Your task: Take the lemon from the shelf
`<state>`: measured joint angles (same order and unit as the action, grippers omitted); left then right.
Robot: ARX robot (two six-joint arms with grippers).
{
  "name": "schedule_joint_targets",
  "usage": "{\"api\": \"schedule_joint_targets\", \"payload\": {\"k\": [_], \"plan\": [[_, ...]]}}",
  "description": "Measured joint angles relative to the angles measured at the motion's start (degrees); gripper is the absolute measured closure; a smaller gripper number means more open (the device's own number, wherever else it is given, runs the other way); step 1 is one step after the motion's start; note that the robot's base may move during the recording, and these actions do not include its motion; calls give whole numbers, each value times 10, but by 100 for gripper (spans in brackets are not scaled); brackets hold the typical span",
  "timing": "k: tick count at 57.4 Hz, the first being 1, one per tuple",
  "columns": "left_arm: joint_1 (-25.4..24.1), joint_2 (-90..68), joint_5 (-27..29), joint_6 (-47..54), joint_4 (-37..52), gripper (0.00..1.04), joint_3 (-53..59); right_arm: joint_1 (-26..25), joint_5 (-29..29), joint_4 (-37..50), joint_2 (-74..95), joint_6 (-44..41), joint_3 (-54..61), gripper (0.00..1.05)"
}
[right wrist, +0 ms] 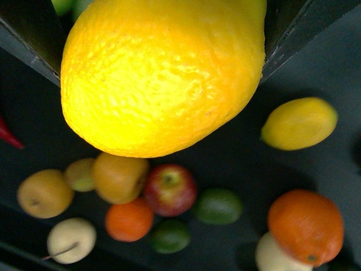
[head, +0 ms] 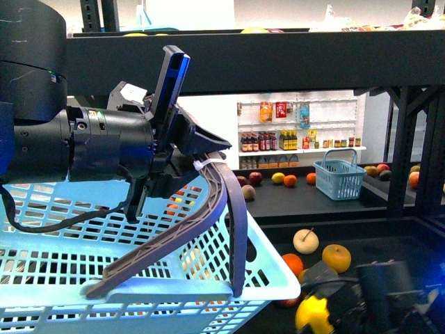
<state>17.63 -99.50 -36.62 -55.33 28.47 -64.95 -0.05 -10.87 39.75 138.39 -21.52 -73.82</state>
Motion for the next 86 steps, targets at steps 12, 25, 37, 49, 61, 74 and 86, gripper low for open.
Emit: {"api": "schedule_joint_targets", "payload": {"k": [12,25,37,49,61,74,86], "plan": [[0,0,0,0,0,94,0,-33,-44,-6,-150,70,60,23],[0,0,0,0,0,94,0,14,-99,-17,-302,126,117,23],[0,0,0,0,0,94,0,95,-96,-30,-337,105,158,23],[0,0,-1,0,0,94,0,130,-65,-33,-332,87,166,23],[0,0,0,0,0,94,0,160,-40,-35,-289,86,153,23],[-2,0,6,9,0,94,-1,186,-35,-63,-266,88,118,14],[-2,0,6,9,0,94,-1,188,-41,-47,-266,88,118,7]]}}
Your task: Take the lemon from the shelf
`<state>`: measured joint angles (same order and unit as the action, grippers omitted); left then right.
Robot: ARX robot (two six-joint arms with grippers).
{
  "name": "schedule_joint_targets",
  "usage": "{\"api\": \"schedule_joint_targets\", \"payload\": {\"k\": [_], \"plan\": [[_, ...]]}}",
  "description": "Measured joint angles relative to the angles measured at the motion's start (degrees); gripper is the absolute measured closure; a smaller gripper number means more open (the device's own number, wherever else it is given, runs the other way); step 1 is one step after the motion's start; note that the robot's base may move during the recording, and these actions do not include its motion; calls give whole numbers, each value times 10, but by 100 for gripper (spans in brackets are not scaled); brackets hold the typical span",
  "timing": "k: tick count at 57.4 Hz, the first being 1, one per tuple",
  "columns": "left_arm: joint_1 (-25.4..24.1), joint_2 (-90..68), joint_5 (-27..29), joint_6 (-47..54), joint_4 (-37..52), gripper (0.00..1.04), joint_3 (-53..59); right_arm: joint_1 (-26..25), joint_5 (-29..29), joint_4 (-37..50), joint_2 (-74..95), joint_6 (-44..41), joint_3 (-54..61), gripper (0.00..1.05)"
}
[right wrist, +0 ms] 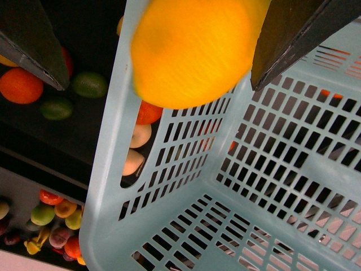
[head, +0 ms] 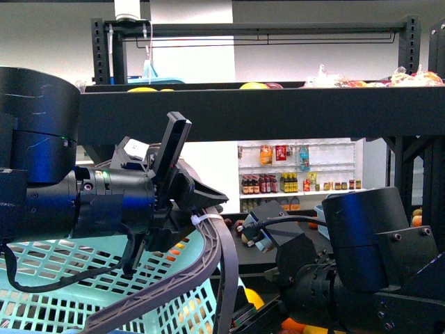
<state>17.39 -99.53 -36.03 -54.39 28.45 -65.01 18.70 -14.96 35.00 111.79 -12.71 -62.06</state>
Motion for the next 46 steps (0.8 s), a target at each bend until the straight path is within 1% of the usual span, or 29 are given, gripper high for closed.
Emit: {"api": "schedule_joint_targets", "payload": {"k": [19,26,33,38,41,46], "plan": [[-1,0,3,-1,-1,94,0,-8,-6,3,0,10,0,7],[-2,0,5,2,-1,94,-3,-22,15,6,6,36,-7,7],[1,0,-7,-5,-1,94,-3,-55,61,2,21,88,-42,7],[2,0,-8,-12,-1,94,-3,-89,87,-11,35,126,-69,7],[2,0,-9,-12,-1,94,-3,-118,103,-23,52,149,-89,7],[2,0,-8,-11,-1,94,-3,-148,110,-34,77,157,-104,7]]}}
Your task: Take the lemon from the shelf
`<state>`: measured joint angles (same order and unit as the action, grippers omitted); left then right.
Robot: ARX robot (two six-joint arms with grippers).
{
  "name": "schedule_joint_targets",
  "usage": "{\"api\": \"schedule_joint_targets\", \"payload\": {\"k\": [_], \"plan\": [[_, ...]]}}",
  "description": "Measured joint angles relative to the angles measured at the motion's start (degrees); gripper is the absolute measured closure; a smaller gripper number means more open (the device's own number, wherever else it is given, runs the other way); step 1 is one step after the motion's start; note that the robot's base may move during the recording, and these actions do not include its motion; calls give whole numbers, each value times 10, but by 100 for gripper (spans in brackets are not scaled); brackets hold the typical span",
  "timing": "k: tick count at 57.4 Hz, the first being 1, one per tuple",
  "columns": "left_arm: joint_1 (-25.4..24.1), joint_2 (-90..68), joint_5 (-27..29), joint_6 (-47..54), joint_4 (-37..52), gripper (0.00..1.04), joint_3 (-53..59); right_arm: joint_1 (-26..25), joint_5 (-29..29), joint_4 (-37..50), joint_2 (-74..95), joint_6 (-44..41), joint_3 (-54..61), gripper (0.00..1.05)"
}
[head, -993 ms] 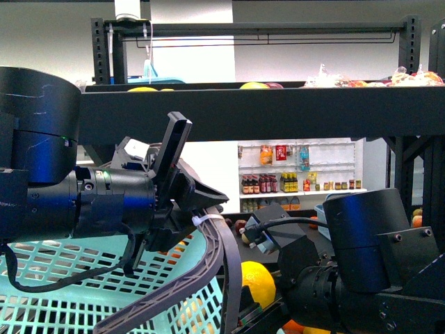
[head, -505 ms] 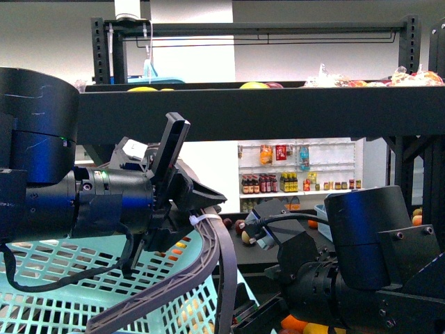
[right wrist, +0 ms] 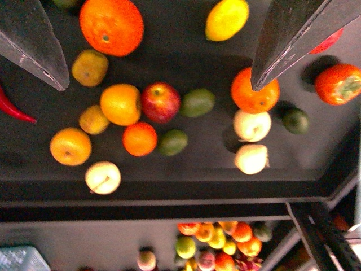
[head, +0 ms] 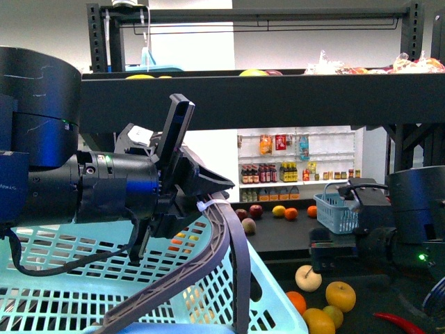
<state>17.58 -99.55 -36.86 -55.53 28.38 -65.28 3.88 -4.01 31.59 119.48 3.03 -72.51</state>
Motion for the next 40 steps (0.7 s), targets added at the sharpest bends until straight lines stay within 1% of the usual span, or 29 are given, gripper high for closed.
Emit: {"api": "schedule_joint_targets", "payload": {"k": [8,17,28,35,40], "plan": [[0,0,0,0,0,94,0,-24,7,-48,61,-16,-23,7],[0,0,4,0,0,94,0,-19,17,-83,135,-68,-23,7],[0,0,2,0,0,94,0,18,19,-95,208,-79,-33,7],[0,0,2,0,0,94,0,51,20,-108,242,-68,-63,7],[0,0,3,0,0,94,0,73,34,-126,273,-55,-101,7]]}}
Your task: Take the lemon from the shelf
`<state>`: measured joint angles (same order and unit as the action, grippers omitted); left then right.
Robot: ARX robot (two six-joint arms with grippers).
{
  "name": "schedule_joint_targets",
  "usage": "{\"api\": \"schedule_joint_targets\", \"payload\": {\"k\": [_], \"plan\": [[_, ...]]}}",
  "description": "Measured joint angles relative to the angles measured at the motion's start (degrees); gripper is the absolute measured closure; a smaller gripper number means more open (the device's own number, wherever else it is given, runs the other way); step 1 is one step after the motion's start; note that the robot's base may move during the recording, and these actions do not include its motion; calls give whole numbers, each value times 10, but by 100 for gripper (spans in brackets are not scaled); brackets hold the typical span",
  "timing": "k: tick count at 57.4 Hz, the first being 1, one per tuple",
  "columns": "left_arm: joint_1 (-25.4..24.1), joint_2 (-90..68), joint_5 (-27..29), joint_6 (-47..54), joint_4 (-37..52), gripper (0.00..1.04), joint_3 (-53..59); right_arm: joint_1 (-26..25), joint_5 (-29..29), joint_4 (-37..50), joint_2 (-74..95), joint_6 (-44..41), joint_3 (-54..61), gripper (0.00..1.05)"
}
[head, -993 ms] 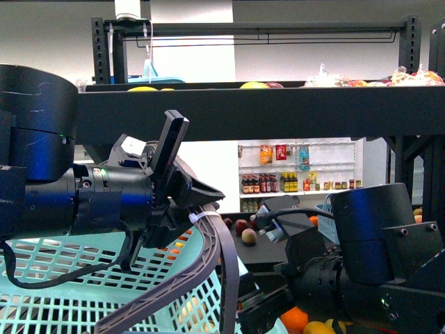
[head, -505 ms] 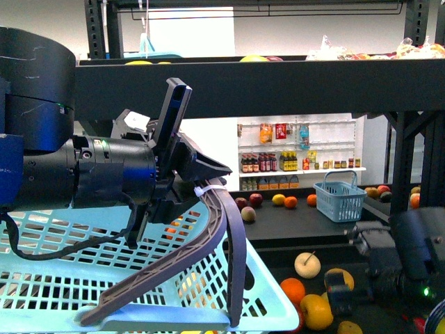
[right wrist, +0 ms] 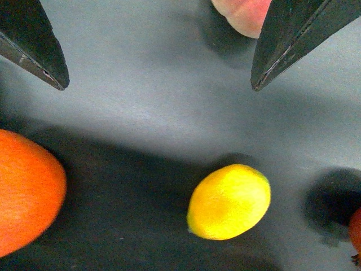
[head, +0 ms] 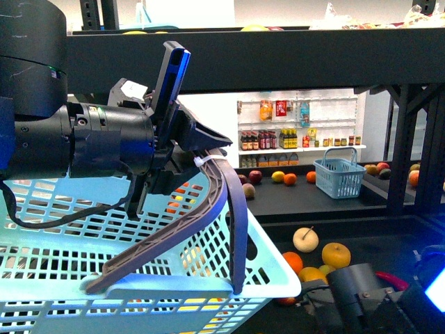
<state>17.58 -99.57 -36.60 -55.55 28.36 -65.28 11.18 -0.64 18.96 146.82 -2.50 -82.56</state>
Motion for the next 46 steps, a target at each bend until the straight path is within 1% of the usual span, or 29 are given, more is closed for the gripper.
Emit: {"api": "schedule_joint_targets", "payload": {"k": [8,20,31,46], "plan": [[0,0,0,0,0,94,0,25,18,-29,54,16,-65,7],[0,0,0,0,0,94,0,42,46,-76,124,28,-175,7],[0,0,0,0,0,94,0,52,49,-130,181,41,-296,7],[0,0,0,0,0,94,0,69,51,-184,238,53,-416,7]]}}
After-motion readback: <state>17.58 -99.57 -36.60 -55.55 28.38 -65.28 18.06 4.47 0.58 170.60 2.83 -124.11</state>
